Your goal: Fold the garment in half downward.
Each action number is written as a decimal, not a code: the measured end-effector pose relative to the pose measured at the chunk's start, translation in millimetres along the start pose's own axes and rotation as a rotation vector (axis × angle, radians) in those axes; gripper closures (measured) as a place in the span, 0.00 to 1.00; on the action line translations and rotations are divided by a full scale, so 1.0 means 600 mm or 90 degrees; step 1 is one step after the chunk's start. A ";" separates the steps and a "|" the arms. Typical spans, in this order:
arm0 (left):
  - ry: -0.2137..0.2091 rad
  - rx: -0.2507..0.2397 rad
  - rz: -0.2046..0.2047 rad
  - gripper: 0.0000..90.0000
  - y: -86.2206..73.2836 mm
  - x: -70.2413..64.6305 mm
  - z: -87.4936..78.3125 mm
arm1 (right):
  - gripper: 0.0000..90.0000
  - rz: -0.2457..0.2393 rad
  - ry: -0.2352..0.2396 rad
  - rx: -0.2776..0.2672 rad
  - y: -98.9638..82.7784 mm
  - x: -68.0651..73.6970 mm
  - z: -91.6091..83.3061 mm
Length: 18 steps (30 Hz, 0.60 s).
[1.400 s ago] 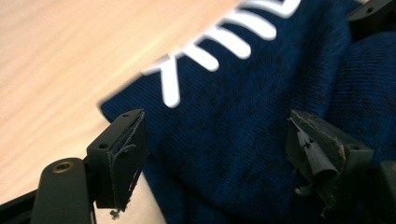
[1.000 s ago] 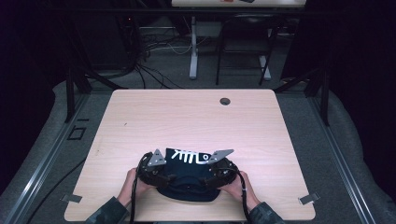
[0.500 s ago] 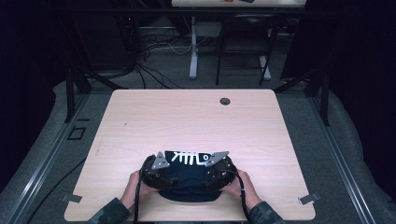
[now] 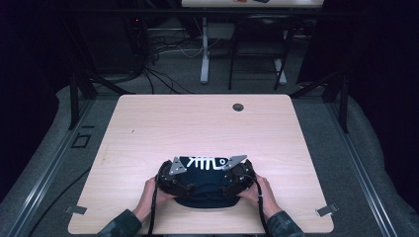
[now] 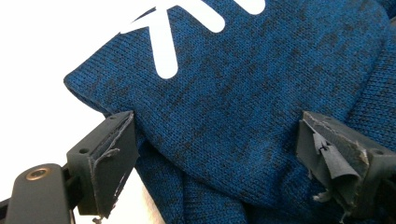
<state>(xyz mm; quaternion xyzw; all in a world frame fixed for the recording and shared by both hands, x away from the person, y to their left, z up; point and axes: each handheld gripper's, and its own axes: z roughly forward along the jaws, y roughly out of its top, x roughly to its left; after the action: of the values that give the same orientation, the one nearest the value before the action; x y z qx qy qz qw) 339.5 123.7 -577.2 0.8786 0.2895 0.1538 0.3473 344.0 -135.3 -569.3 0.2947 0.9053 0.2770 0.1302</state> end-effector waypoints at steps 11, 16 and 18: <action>-0.006 -0.005 -0.020 0.00 0.010 0.011 -0.003 | 0.00 0.023 -0.011 -0.027 0.000 -0.008 -0.006; 0.012 -0.051 -0.046 0.00 0.007 0.027 -0.042 | 0.00 0.037 -0.016 -0.081 0.000 -0.009 -0.047; 0.023 -0.052 -0.060 0.00 -0.003 0.039 -0.053 | 0.00 0.060 -0.024 -0.107 -0.010 -0.020 -0.066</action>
<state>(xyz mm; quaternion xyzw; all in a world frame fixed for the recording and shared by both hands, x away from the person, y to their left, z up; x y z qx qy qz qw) 342.2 155.9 -554.3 0.8461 0.3301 0.1648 0.3847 334.9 -163.5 -539.8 0.3301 0.8614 0.3521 0.1583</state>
